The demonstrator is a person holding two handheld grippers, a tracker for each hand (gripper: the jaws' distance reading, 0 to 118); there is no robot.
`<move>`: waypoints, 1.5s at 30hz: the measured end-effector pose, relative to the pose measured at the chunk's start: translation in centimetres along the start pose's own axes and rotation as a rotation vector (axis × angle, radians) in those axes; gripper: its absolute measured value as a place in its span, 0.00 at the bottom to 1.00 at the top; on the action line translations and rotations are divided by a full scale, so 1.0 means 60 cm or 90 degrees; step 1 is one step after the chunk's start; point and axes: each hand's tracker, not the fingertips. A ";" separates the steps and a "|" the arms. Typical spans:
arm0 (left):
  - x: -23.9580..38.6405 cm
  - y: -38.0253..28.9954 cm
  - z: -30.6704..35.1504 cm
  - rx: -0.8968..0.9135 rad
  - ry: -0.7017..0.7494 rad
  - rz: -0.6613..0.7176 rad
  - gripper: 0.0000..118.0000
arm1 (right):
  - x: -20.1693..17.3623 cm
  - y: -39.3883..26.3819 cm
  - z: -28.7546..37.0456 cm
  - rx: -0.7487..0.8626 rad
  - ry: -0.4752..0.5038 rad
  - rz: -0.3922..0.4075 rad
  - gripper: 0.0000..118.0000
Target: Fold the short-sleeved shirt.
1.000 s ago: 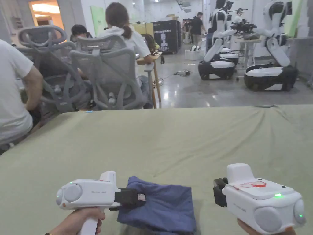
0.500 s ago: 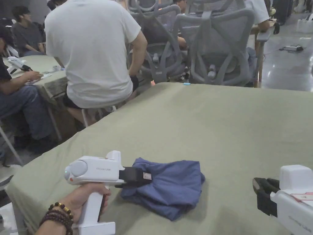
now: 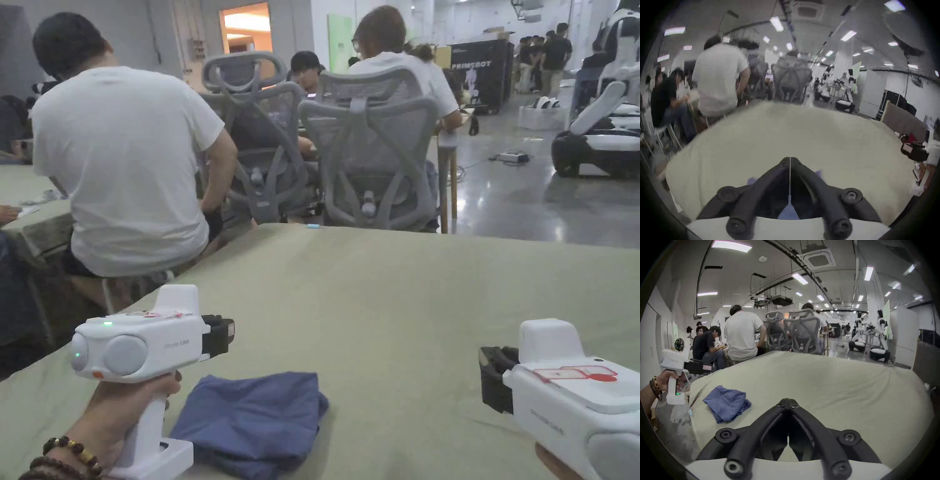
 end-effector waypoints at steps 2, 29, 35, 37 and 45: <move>0.104 0.024 0.017 0.044 -0.033 0.013 0.00 | 0.046 0.019 0.057 0.021 -0.032 -0.002 0.01; 0.653 -0.223 0.125 0.244 -0.079 -0.112 0.00 | 0.295 -0.171 0.426 0.134 -0.346 0.012 0.05; 0.646 -0.243 0.119 0.227 -0.059 -0.080 0.00 | 0.296 -0.197 0.444 0.161 -0.361 -0.012 0.05; 0.649 -0.245 0.112 0.224 -0.052 -0.085 0.00 | 0.302 -0.199 0.444 0.152 -0.374 -0.010 0.05; 0.665 -0.243 0.097 0.219 -0.054 -0.068 0.66 | 0.301 -0.191 0.437 0.138 -0.363 -0.021 0.69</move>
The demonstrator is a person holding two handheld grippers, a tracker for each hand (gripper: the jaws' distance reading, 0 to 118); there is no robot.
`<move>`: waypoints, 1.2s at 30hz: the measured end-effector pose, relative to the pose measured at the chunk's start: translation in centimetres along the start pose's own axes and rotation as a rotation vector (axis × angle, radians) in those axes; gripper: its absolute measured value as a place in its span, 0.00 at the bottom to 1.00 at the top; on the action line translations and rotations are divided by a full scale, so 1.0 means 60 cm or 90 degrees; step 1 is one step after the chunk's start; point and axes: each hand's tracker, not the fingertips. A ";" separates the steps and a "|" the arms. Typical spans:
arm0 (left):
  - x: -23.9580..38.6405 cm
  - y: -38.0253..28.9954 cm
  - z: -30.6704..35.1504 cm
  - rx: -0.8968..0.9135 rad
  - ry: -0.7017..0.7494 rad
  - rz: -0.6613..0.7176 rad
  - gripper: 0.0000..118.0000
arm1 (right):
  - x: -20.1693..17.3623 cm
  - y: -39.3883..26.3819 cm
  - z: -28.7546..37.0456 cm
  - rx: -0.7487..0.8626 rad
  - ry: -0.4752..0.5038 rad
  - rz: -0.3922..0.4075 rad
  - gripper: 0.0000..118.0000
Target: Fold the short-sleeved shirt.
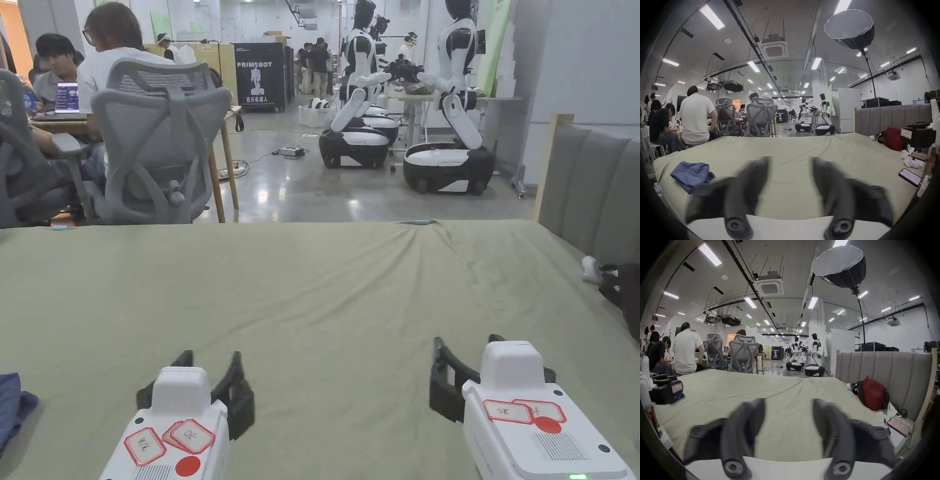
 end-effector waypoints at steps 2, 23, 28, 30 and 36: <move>0.003 0.002 0.006 -0.011 -0.008 0.003 1.00 | -0.004 -0.002 0.000 0.006 0.002 -0.001 0.85; 0.013 -0.001 0.026 0.010 0.007 0.002 1.00 | -0.004 -0.006 0.009 0.021 -0.010 0.011 1.00; 0.014 -0.001 0.029 0.004 0.004 0.004 1.00 | -0.007 -0.005 0.009 0.019 -0.008 0.016 1.00; 0.014 -0.001 0.035 0.004 0.006 0.004 1.00 | -0.007 -0.005 0.009 0.018 -0.008 0.016 1.00; 0.016 0.001 0.041 0.001 0.007 -0.007 1.00 | -0.008 -0.007 0.010 0.011 -0.011 0.020 1.00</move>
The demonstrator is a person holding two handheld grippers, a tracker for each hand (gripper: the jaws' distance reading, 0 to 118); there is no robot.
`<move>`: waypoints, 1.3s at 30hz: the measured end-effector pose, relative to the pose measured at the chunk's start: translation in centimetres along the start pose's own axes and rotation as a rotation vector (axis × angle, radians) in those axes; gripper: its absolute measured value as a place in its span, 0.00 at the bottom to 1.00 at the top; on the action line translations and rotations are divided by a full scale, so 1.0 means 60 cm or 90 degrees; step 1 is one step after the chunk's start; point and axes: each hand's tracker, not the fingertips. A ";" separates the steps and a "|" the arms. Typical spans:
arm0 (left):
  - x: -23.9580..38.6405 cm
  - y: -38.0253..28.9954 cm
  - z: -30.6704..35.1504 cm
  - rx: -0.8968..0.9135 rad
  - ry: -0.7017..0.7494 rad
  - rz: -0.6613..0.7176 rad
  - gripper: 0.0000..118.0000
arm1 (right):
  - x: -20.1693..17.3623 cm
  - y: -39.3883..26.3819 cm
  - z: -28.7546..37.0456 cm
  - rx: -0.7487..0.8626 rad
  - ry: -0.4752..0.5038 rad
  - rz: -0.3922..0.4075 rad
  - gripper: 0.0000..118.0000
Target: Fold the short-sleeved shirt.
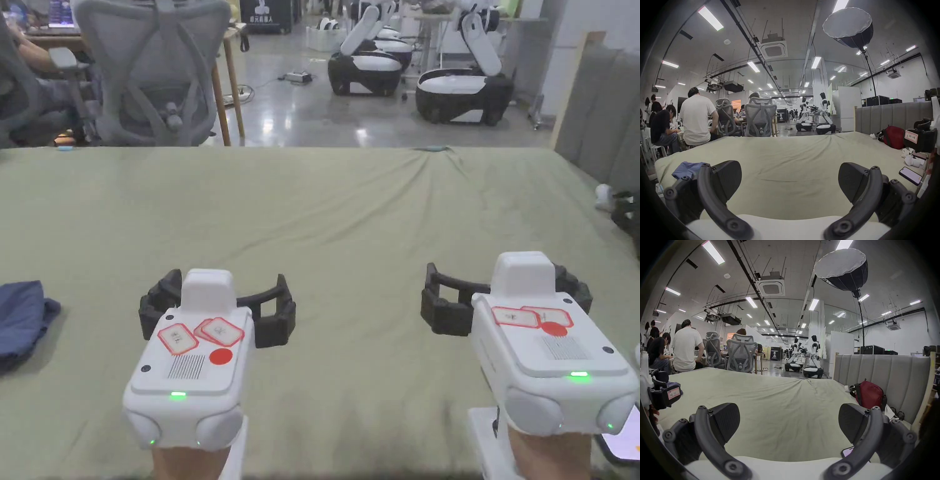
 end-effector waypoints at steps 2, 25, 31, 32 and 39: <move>-0.002 0.001 0.003 0.001 -0.001 0.001 1.00 | 0.000 -0.001 0.000 0.004 -0.006 -0.003 1.00; 0.003 0.002 0.005 0.007 -0.003 -0.011 1.00 | -0.003 -0.010 -0.003 0.004 -0.002 0.002 1.00; 0.001 0.004 0.004 0.004 -0.001 -0.014 1.00 | -0.001 -0.012 0.000 0.007 0.001 0.007 1.00; 0.001 0.004 0.005 0.004 0.000 -0.012 1.00 | -0.001 -0.012 0.000 0.009 0.004 0.004 1.00; 0.001 0.004 0.004 0.007 0.001 -0.017 1.00 | -0.002 -0.012 0.000 0.010 0.003 0.010 1.00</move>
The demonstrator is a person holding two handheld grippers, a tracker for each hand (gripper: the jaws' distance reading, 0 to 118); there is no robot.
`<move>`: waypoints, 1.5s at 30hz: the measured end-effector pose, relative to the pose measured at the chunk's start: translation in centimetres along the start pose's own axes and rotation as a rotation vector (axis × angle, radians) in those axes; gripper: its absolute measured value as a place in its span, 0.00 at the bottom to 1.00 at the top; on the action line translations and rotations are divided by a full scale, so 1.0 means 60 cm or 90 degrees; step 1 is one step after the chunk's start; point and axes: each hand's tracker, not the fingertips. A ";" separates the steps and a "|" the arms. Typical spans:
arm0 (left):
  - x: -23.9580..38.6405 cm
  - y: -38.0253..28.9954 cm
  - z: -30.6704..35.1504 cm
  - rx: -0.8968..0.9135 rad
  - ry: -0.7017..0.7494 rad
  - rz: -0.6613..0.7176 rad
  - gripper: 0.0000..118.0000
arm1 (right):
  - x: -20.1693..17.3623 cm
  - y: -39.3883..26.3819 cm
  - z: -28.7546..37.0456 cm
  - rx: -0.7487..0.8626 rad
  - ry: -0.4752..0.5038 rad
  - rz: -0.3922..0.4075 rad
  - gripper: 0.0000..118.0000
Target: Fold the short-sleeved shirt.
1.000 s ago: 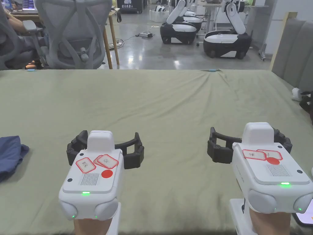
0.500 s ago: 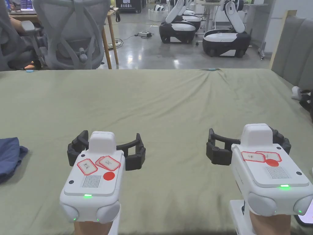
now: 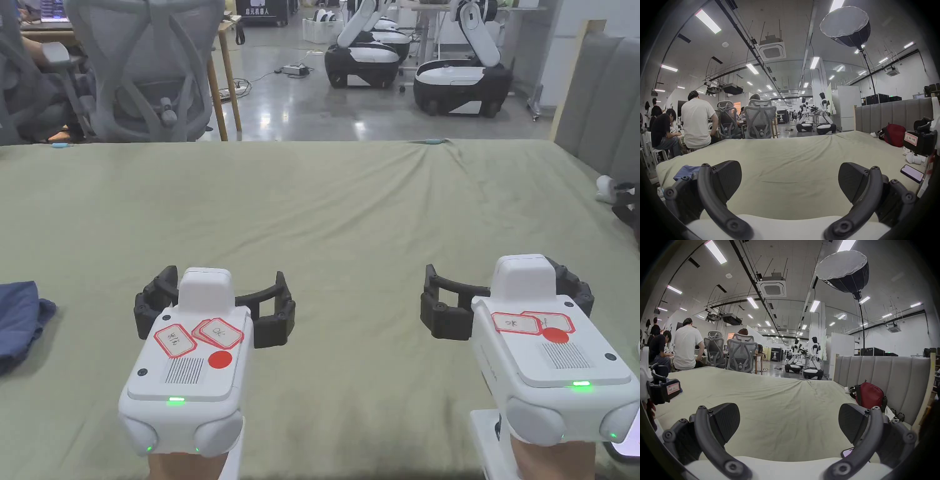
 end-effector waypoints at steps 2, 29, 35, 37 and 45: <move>0.000 0.001 0.000 0.001 -0.002 0.000 1.00 | -0.001 0.000 0.000 -0.001 0.000 0.000 1.00; 0.006 0.005 -0.004 0.006 -0.006 -0.016 1.00 | 0.006 0.002 -0.001 -0.005 0.000 -0.010 1.00; 0.006 0.006 -0.003 0.008 -0.007 -0.016 1.00 | 0.005 0.001 -0.002 -0.010 0.002 -0.014 1.00; 0.006 0.006 -0.004 0.007 -0.008 -0.016 1.00 | 0.004 0.001 -0.003 -0.013 0.002 -0.010 1.00; 0.009 0.007 -0.003 0.006 -0.008 -0.017 1.00 | 0.003 0.001 -0.004 -0.024 -0.003 -0.006 1.00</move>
